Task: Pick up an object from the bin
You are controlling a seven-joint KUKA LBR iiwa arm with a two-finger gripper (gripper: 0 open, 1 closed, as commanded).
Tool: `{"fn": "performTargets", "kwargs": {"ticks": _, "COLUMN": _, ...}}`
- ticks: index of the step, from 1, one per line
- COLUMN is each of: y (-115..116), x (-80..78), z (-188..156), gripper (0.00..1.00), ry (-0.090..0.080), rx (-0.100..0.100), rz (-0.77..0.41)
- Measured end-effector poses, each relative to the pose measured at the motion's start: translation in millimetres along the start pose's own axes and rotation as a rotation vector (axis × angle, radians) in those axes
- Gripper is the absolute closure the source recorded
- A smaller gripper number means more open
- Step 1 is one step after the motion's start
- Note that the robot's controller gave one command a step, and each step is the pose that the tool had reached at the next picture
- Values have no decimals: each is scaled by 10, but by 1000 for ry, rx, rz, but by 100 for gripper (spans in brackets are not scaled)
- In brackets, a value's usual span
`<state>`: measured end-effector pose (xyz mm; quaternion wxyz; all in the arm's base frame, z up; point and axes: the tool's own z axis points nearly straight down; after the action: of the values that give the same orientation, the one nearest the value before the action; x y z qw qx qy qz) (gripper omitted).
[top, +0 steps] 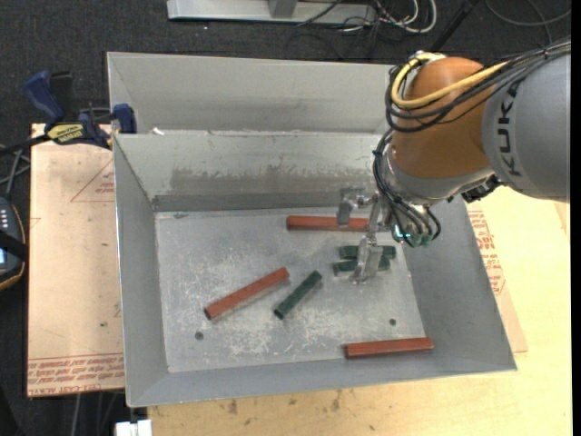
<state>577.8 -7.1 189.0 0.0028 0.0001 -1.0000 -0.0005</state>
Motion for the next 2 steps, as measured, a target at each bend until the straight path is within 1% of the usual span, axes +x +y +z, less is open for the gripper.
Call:
{"fn": "performTargets", "kwargs": {"ticks": 1, "y": 0, "x": -16, "z": -33, "gripper": 0, "ry": -7, "rx": 0, "rz": 0}}
{"fn": "performTargets", "kwargs": {"ticks": 2, "y": -102, "x": -154, "z": 337, "gripper": 0, "ry": -18, "rx": 0, "rz": -17}}
